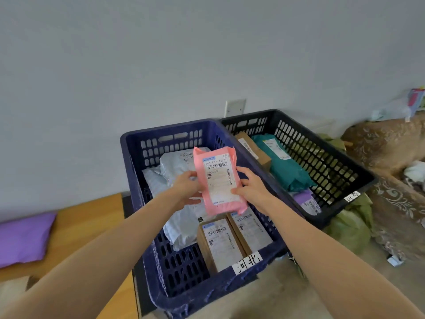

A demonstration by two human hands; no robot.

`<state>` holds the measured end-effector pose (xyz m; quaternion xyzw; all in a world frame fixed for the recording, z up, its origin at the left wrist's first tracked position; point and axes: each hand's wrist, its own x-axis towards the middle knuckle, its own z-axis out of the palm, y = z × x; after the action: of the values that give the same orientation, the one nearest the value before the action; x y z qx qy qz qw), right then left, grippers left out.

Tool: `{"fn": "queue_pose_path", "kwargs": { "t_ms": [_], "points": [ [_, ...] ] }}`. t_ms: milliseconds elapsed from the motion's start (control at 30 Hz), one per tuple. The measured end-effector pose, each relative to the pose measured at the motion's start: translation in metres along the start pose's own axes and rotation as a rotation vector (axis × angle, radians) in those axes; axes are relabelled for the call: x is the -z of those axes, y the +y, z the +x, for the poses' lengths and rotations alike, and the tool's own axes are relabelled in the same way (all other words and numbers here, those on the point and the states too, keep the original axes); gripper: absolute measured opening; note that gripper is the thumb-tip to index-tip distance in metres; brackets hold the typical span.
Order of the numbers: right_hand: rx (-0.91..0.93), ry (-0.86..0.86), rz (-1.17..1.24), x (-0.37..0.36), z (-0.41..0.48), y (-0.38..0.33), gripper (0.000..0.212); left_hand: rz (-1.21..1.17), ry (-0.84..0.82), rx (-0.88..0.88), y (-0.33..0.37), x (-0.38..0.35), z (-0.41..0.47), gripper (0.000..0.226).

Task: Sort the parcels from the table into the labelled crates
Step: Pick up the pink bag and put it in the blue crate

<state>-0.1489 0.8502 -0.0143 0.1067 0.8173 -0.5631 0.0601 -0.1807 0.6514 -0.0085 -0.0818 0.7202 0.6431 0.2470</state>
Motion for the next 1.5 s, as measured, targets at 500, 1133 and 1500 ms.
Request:
{"fn": "queue_pose_path", "kwargs": {
  "t_ms": [500,1133,1500],
  "points": [
    [-0.023,-0.080,-0.183,-0.008,0.074,0.035,0.034,-0.034,0.211,0.072,-0.025,-0.032,0.059,0.032],
    [-0.091,-0.247,-0.273,-0.025,0.095,0.049,0.090,-0.016,0.126,0.178,-0.043,-0.029,0.083,0.015],
    [0.145,-0.181,-0.596,-0.034,0.083,0.039,0.110,0.073,0.069,0.201,-0.026,-0.015,0.069,0.048]
  ]
}}
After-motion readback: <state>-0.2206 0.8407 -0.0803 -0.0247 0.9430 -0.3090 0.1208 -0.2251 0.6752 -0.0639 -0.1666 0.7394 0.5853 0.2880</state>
